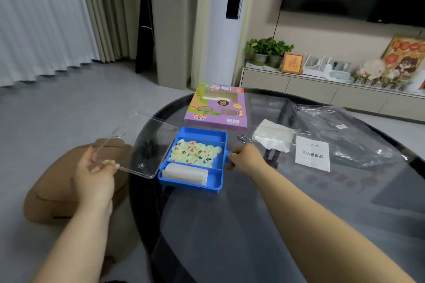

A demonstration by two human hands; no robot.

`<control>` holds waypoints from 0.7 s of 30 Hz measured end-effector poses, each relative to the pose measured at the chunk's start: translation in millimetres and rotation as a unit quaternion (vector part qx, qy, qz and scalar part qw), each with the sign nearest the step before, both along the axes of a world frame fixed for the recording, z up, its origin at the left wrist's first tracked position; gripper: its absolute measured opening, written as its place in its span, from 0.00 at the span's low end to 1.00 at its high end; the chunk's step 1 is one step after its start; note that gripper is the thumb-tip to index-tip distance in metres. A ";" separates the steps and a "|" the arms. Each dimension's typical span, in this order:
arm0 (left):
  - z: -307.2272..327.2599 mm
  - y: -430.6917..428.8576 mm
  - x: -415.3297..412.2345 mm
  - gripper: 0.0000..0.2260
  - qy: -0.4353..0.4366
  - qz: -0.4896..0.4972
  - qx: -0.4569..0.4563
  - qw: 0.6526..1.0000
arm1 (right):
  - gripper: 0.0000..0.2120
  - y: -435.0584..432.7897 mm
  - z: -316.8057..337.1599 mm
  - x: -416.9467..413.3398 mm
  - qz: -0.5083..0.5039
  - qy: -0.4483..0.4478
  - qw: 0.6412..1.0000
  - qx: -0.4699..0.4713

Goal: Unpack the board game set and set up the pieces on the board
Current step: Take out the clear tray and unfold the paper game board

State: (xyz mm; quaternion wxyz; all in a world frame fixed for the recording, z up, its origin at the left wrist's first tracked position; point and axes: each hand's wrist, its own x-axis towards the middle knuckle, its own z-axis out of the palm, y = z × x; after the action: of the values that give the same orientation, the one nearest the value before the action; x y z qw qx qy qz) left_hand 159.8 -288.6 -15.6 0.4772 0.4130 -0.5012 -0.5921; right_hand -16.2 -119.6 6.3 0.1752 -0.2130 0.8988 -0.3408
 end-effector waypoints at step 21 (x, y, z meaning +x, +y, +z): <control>-20.8 18.2 -11.3 0.27 -0.198 -0.070 -0.310 0.927 | 0.20 -21.9 22.3 35.0 0.283 0.230 0.925 0.102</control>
State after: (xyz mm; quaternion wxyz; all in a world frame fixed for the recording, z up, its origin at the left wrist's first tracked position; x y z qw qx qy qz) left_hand 148.5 -270.4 -36.4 0.4298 0.3168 -0.7716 -0.3458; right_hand 18.8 -141.4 28.5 0.0735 -0.5124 0.8463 -0.1254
